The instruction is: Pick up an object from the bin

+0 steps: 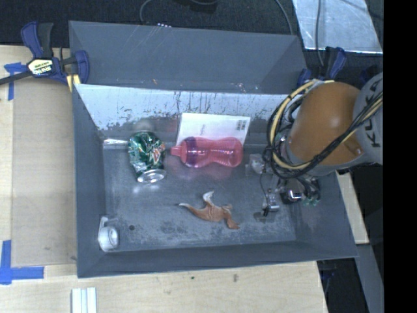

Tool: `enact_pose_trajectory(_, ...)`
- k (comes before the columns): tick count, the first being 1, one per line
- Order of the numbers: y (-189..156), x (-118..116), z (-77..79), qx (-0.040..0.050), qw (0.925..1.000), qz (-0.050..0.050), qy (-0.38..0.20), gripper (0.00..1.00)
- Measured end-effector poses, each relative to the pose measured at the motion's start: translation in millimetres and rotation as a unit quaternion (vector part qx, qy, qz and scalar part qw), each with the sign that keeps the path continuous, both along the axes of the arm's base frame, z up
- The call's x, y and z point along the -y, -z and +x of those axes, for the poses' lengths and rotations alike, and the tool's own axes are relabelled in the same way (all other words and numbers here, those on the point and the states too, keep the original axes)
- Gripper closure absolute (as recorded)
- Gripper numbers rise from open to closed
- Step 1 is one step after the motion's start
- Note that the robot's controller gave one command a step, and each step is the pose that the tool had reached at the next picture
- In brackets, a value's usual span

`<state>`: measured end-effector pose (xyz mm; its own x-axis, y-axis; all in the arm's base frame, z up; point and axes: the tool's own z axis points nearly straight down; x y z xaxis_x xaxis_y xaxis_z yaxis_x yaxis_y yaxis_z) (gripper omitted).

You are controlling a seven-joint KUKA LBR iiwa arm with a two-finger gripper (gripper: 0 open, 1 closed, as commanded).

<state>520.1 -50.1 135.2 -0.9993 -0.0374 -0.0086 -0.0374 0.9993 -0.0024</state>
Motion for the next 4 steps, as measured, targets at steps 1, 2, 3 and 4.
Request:
enact_pose_trajectory(1, 28.4, -15.6, -11.3, -0.0055, 0.9994, 0.002, 0.035, 0.0)
enact_pose_trajectory(2, 42.2, -33.1, -10.5, -0.0025, 0.9883, 0.002, 0.152, 0.0)
enact_pose_trajectory(3, 45.7, -38.6, -9.6, -0.003, 0.9893, 0.002, 0.146, 0.0)
enact_pose_trajectory(4, 22.9, -54.5, -4.6, -0.0043, 0.9986, 0.001, 0.054, 0.0)
